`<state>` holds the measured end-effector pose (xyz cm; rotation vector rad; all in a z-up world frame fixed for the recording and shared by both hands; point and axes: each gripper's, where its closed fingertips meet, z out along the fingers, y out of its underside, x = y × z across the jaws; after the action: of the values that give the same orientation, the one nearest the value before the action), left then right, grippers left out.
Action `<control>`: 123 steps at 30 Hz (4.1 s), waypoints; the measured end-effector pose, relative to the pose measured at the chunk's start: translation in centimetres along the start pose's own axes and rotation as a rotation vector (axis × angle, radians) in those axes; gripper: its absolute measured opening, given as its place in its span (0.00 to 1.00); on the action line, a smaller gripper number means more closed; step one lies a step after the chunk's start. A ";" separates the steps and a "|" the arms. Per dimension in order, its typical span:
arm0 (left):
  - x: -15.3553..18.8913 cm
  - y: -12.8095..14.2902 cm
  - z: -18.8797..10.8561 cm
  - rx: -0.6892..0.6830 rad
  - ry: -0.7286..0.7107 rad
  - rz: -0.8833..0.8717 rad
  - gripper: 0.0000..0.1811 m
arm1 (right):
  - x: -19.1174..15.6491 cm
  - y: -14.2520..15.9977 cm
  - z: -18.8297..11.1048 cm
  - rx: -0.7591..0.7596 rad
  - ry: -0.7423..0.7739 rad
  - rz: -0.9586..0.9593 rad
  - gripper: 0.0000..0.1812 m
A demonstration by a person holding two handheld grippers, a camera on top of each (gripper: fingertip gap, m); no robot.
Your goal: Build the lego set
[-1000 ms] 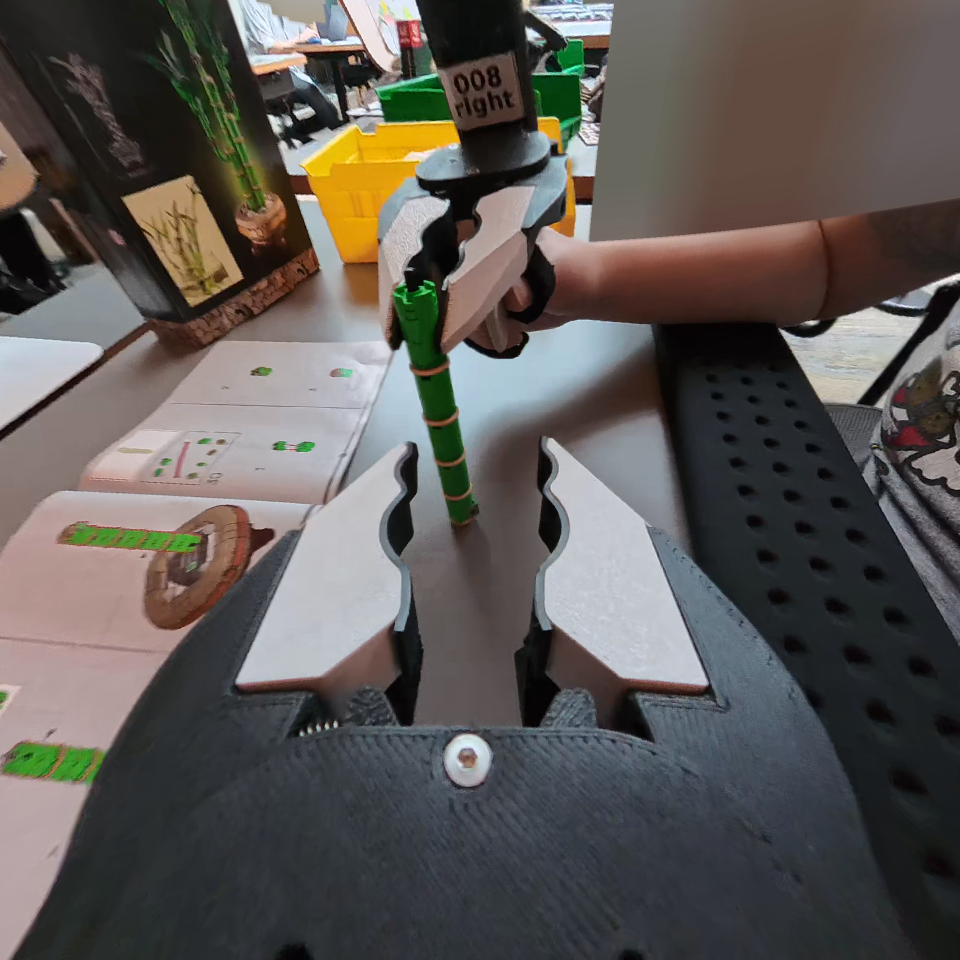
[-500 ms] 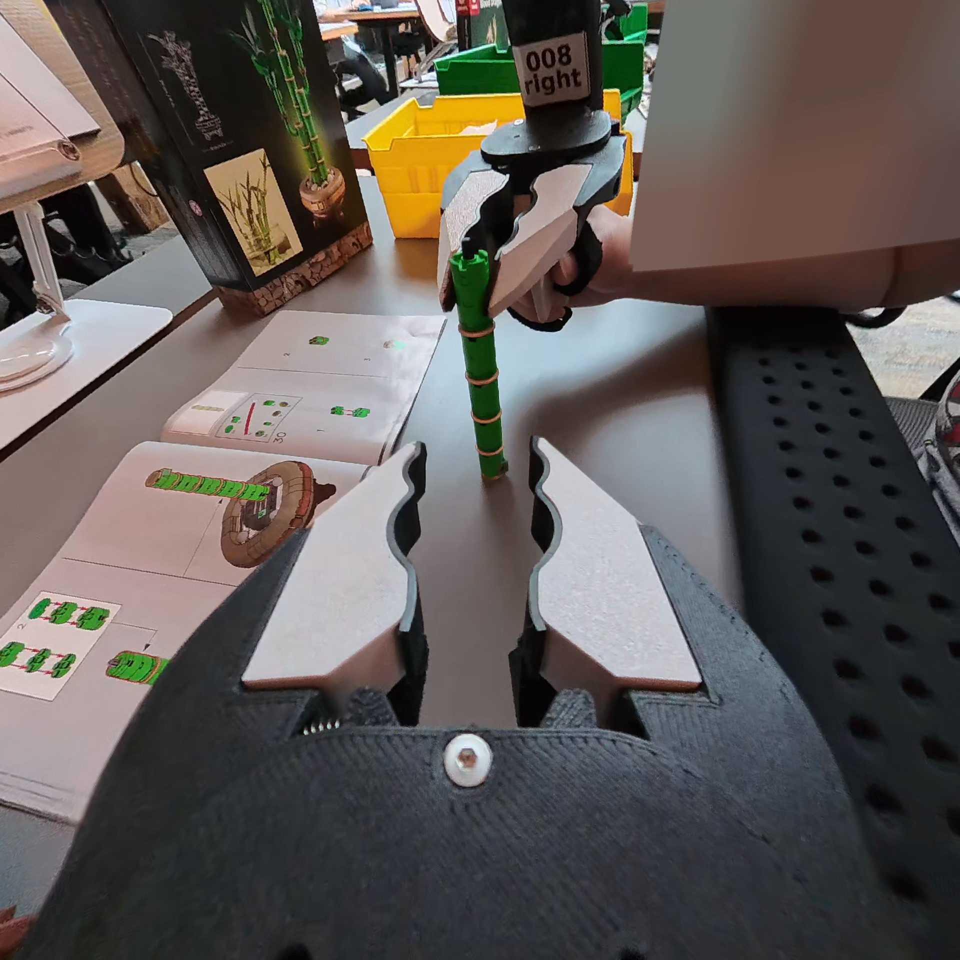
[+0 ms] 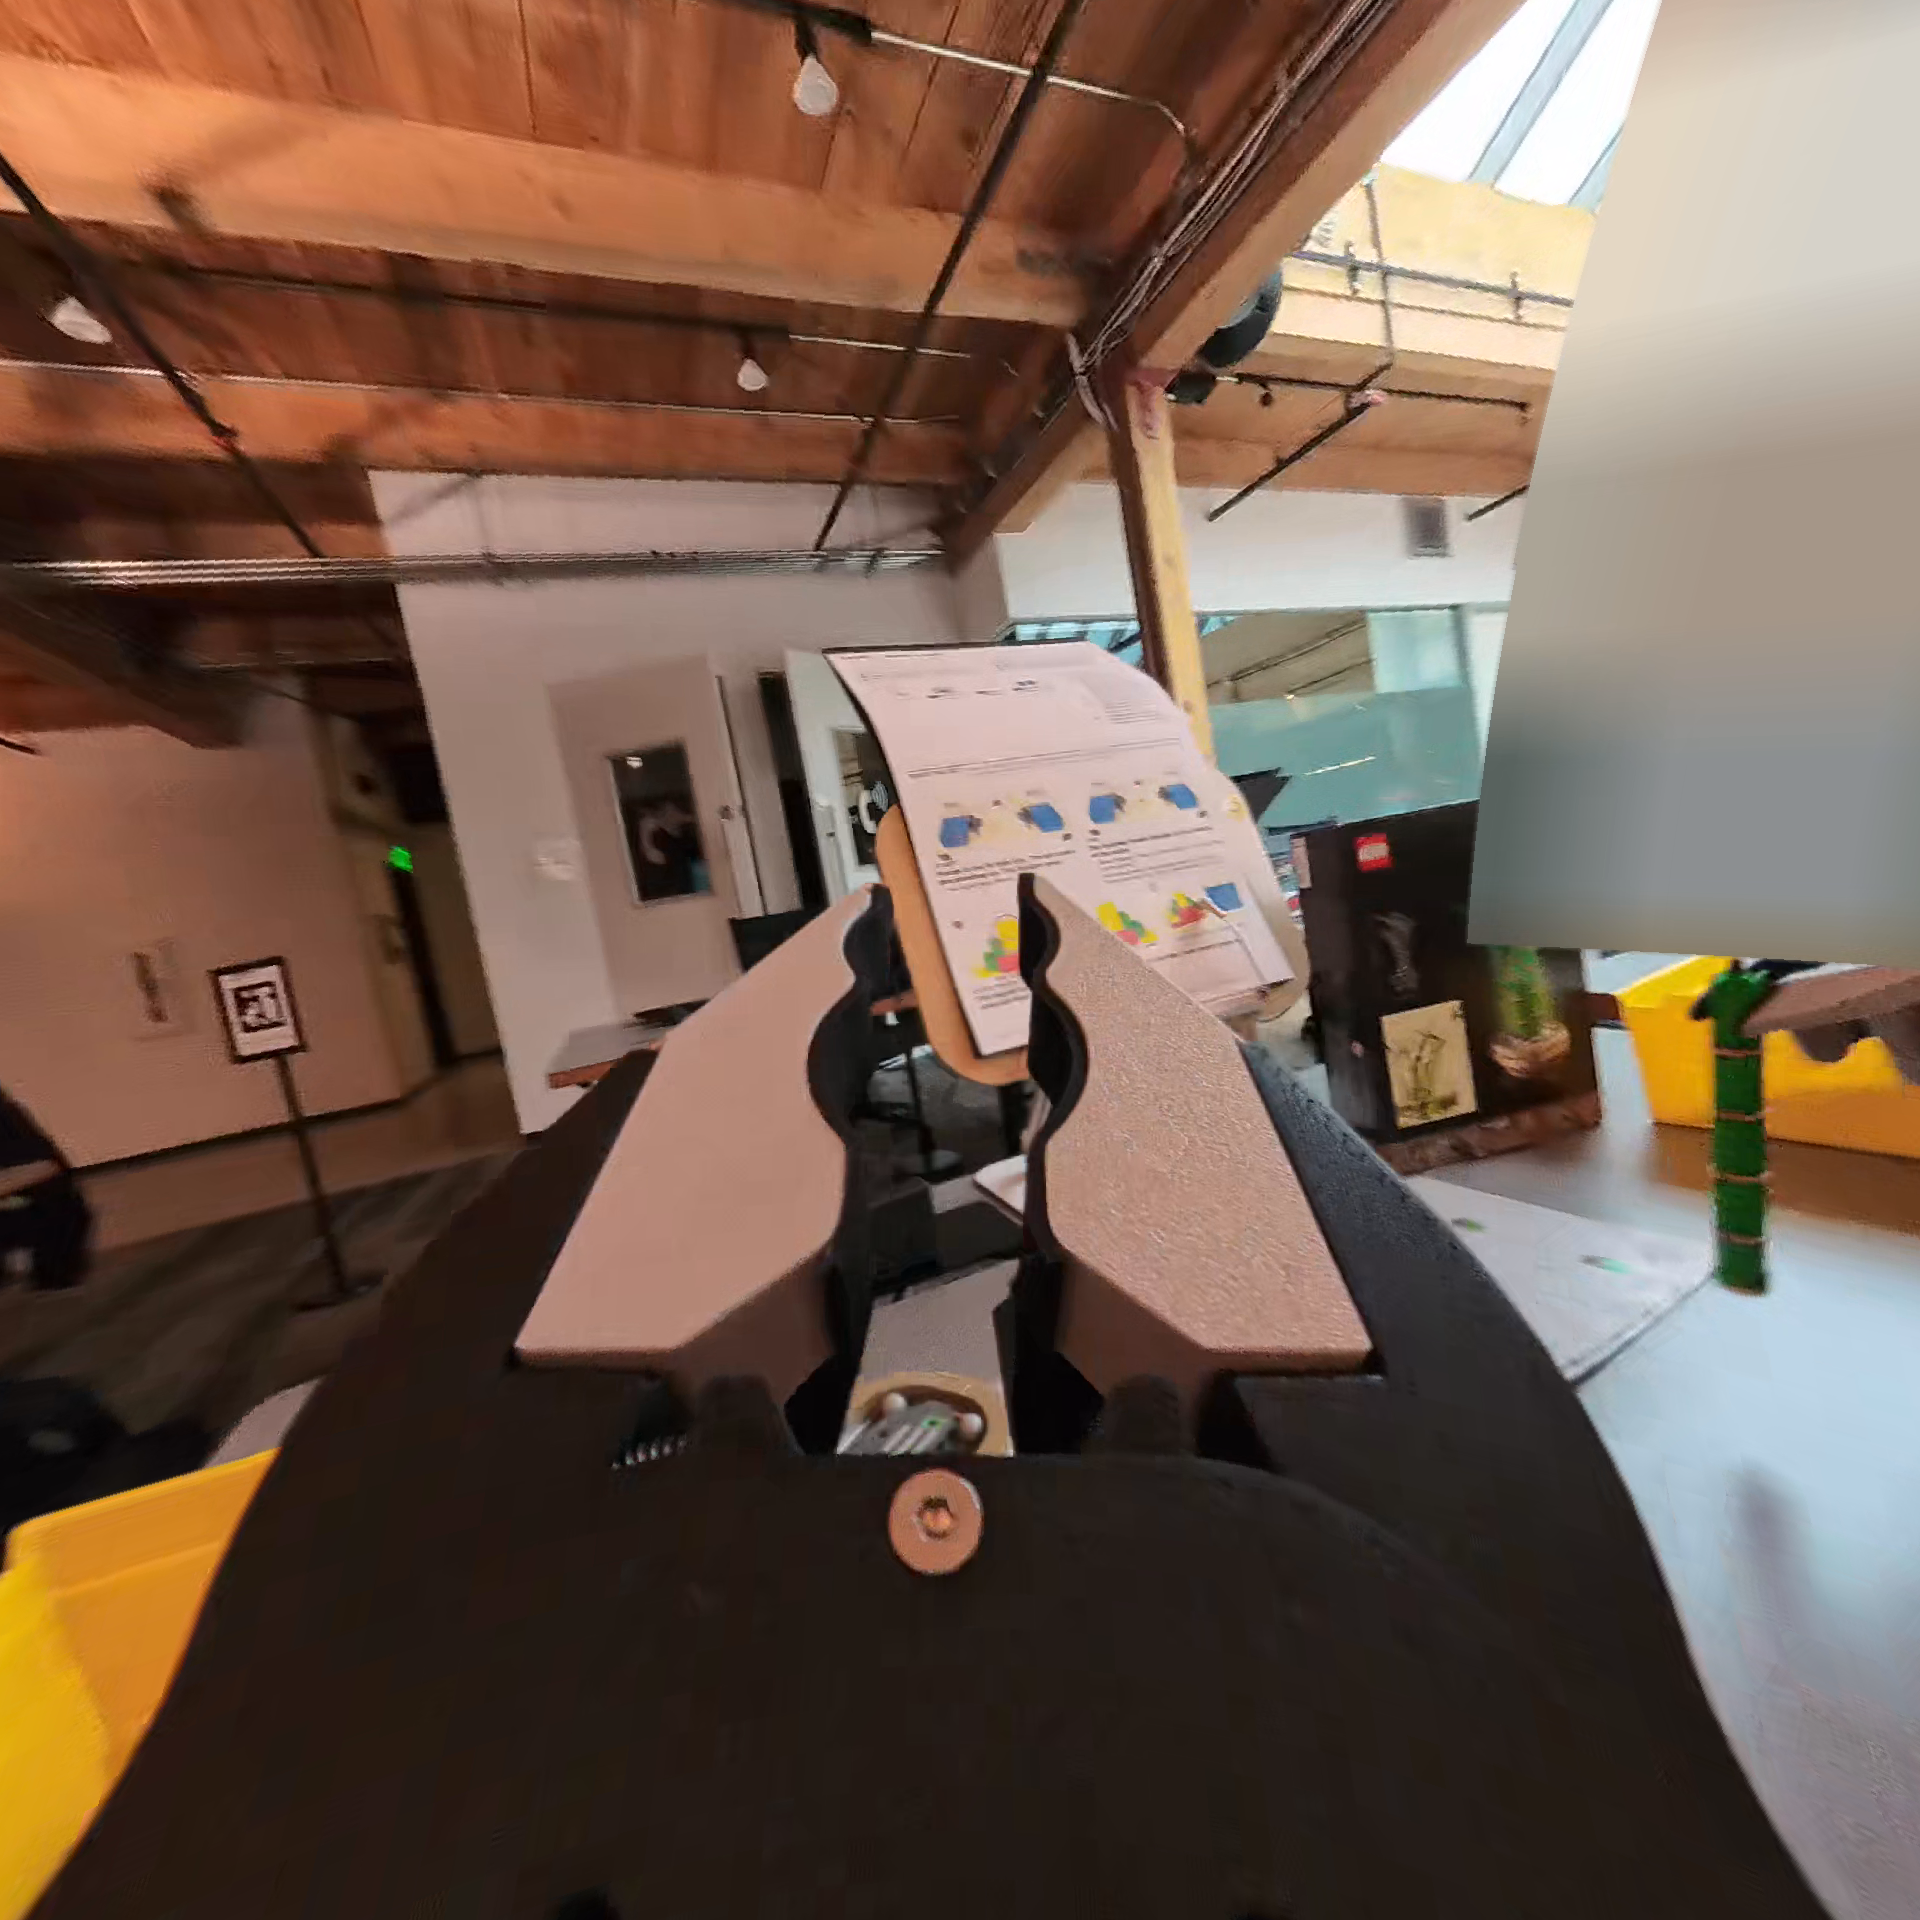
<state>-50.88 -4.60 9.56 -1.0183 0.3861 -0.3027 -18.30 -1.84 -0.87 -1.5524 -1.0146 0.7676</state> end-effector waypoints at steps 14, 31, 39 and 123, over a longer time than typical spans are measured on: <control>0.2 3.4 1.1 -0.129 0.035 -0.067 0.15 | 3.9 -2.4 -12.5 -0.025 0.382 0.032 0.08; 2.0 6.4 1.8 -0.228 0.125 -0.089 0.14 | 3.8 2.6 -7.0 -0.035 0.200 0.119 0.08; 3.0 7.3 2.0 -0.257 0.163 -0.107 0.13 | 3.2 2.8 -4.4 0.057 0.127 0.154 0.08; 6.5 9.5 2.1 -0.366 0.303 -0.073 0.09 | 1.2 6.0 -0.6 0.000 -0.028 0.110 0.13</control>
<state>-43.50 -1.04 1.16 -1.3516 0.6973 -0.4657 -15.97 -1.33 -6.59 -1.6116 -0.9556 0.8671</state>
